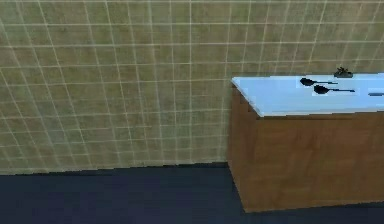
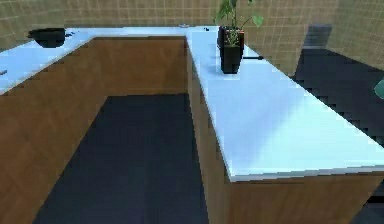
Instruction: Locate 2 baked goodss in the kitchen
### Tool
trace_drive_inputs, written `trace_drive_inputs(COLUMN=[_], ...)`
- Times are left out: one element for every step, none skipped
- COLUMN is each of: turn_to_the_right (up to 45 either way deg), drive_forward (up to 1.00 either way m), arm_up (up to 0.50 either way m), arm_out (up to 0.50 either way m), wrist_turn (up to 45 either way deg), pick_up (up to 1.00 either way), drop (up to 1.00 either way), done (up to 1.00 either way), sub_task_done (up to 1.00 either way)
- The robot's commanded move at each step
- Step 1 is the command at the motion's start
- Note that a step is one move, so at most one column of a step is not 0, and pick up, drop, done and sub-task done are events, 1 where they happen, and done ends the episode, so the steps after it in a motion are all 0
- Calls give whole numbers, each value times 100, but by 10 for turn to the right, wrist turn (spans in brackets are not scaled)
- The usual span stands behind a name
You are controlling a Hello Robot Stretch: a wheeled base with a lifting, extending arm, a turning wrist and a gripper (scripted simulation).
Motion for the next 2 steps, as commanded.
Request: trace_drive_inputs(turn_to_the_right=[300,0], drive_forward=[0,35], arm_up=[0,0], arm_out=[0,0], wrist_turn=[0,0], pick_up=[0,0], drop=[0,0], done=[0,0], sub_task_done=[0,0])
